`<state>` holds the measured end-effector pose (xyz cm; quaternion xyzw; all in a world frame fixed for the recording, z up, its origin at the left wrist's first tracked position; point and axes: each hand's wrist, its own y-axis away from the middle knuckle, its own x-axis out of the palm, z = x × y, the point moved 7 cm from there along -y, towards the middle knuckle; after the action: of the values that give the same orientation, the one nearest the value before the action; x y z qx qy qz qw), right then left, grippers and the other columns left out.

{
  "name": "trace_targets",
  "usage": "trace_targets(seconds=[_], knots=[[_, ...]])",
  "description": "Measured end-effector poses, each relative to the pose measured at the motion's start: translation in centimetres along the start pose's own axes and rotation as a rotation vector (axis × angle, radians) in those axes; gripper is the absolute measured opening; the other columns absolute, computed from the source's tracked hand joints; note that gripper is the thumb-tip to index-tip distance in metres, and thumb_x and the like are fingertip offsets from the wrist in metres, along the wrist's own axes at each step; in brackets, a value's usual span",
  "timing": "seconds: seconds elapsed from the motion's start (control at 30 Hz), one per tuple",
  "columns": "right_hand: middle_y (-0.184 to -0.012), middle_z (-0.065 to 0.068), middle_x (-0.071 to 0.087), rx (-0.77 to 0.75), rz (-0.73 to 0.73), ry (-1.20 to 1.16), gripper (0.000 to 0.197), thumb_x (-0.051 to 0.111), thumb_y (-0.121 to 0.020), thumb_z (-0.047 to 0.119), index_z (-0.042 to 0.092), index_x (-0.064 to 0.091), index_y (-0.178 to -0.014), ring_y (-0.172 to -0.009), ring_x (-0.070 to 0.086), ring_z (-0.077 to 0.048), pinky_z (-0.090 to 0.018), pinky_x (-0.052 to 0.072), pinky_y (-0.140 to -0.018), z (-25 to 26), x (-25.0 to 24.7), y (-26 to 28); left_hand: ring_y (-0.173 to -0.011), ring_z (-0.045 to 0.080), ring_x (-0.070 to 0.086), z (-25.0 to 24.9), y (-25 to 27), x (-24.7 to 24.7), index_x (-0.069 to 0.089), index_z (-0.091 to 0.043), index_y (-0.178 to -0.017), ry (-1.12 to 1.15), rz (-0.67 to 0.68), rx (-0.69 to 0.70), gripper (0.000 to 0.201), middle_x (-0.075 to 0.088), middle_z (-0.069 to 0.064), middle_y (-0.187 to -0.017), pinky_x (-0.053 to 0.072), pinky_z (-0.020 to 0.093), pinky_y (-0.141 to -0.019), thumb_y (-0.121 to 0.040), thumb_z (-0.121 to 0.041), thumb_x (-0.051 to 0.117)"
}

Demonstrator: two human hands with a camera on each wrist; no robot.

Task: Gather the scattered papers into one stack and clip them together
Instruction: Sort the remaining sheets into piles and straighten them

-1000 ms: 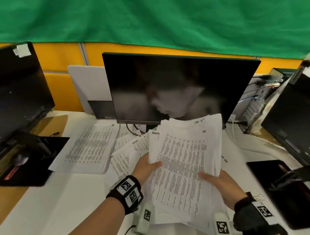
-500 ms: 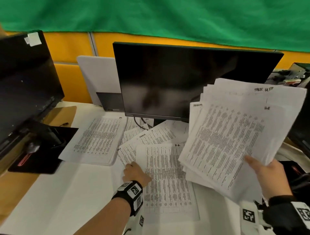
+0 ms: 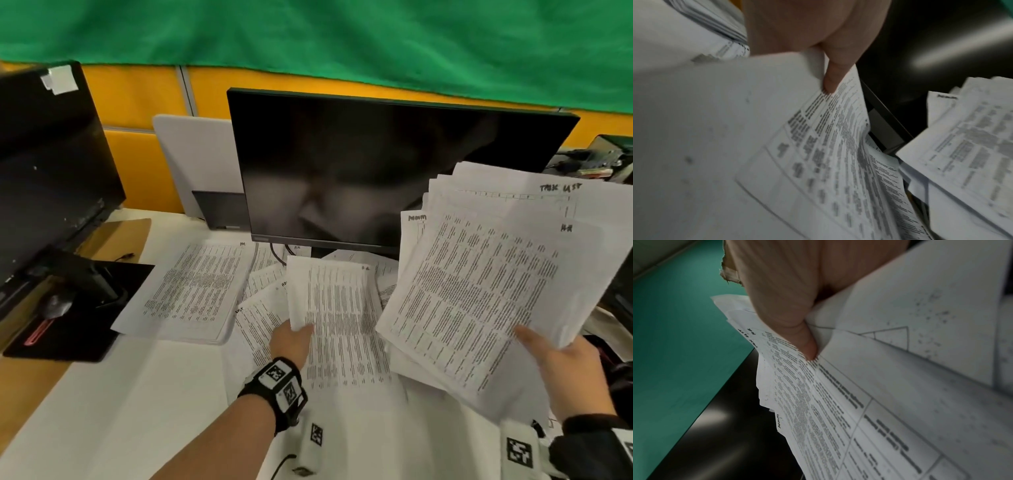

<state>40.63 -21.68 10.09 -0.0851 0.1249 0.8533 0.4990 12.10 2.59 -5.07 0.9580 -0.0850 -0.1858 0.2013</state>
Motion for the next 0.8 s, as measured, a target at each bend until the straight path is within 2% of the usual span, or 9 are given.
trace_targets(seconds=[0.07,0.13,0.23,0.37,0.47,0.57,0.63,0.7,0.8], knots=[[-0.107,-0.01,0.058,0.002,-0.009,-0.001,0.04,0.059,-0.09,0.012,0.009,0.053,-0.129,-0.103,0.053,-0.031,-0.049,0.041,-0.094,0.1,-0.2,-0.1,-0.1,0.029,0.063,0.1,-1.7,0.5,0.068,-0.006,-0.105,-0.122,-0.036,-0.024,0.039,0.067,0.013,-0.108,0.055,0.038,-0.083,-0.082,-0.037,0.065],[-0.106,-0.009,0.057,0.002,-0.024,0.003,0.039,0.059,-0.09,0.011,0.008,0.053,-0.128,-0.101,0.053,-0.03,-0.047,0.041,-0.092,0.1,-0.6,-0.2,-0.117,0.031,0.055,0.4,-3.4,0.6,0.061,-0.007,-0.123,-0.287,-0.058,-0.051,0.06,0.056,0.016,-0.13,0.048,0.043,-0.098,-0.079,-0.048,0.061],[-0.107,-0.008,0.057,0.018,-0.031,0.012,0.04,0.059,-0.089,0.01,0.007,0.052,-0.128,-0.103,0.052,-0.03,-0.052,0.04,-0.097,-0.1,-1.0,-0.3,-0.127,0.032,0.046,0.5,-5.5,0.0,0.053,-0.013,-0.133,-0.358,-0.081,-0.119,0.069,0.045,0.013,-0.143,0.039,0.044,-0.107,-0.076,-0.053,0.058],[-0.102,-0.005,0.06,0.035,-0.035,0.055,0.038,0.06,-0.088,0.012,0.011,0.054,-0.126,-0.102,0.053,-0.03,-0.052,0.041,-0.095,-0.8,-1.8,-0.5,-0.123,0.028,0.051,-0.2,-7.0,0.0,0.051,-0.013,-0.134,-0.372,-0.056,-0.16,0.064,0.051,0.008,-0.139,0.037,0.04,-0.108,-0.082,-0.047,0.06],[-0.106,-0.008,0.058,0.049,-0.046,0.065,0.038,0.06,-0.088,0.012,0.009,0.054,-0.125,-0.1,0.053,-0.03,-0.054,0.041,-0.096,-1.3,-2.1,-0.7,-0.115,0.03,0.056,-1.1,-7.3,0.3,0.055,-0.002,-0.126,-0.3,-0.04,-0.158,0.046,0.058,0.012,-0.13,0.043,0.034,-0.1,-0.09,-0.031,0.057],[-0.107,-0.009,0.059,0.055,-0.054,0.063,0.037,0.06,-0.088,0.012,0.009,0.055,-0.125,-0.1,0.054,-0.03,-0.052,0.041,-0.095,-1.6,-2.1,-0.8,-0.103,0.031,0.061,-2.9,-6.4,0.0,0.064,0.004,-0.11,-0.157,-0.111,0.02,0.03,0.063,0.018,-0.12,0.048,0.029,-0.08,-0.089,-0.017,0.061],[-0.108,-0.01,0.059,0.056,-0.057,0.058,0.038,0.06,-0.088,0.012,0.008,0.055,-0.125,-0.101,0.054,-0.03,-0.052,0.041,-0.096,-1.7,-1.9,-0.8,-0.097,0.023,0.059,-4.3,-4.7,-1.2,0.065,0.005,-0.106,-0.09,-0.178,0.168,0.027,0.06,0.012,-0.123,0.045,0.025,-0.083,-0.088,-0.016,0.064],[-0.108,-0.01,0.058,0.05,-0.042,0.057,0.037,0.059,-0.089,0.009,0.004,0.054,-0.125,-0.101,0.054,-0.031,-0.049,0.041,-0.095,-1.8,-1.5,-0.9,-0.104,0.012,0.047,-5.3,-2.8,-2.5,0.06,0.005,-0.118,-0.075,-0.194,0.273,0.034,0.052,0.002,-0.126,0.035,0.019,-0.092,-0.09,-0.013,0.062],[-0.104,-0.012,0.058,0.044,-0.011,0.072,0.033,0.058,-0.09,0.007,0.004,0.055,-0.123,-0.1,0.054,-0.031,-0.044,0.041,-0.089,-2.1,-0.5,-0.8,-0.103,0.008,0.048,-5.8,-0.8,-4.6,0.058,0.003,-0.124,-0.099,-0.213,0.397,0.036,0.052,0.004,-0.129,0.032,0.009,-0.091,-0.09,-0.009,0.06]])
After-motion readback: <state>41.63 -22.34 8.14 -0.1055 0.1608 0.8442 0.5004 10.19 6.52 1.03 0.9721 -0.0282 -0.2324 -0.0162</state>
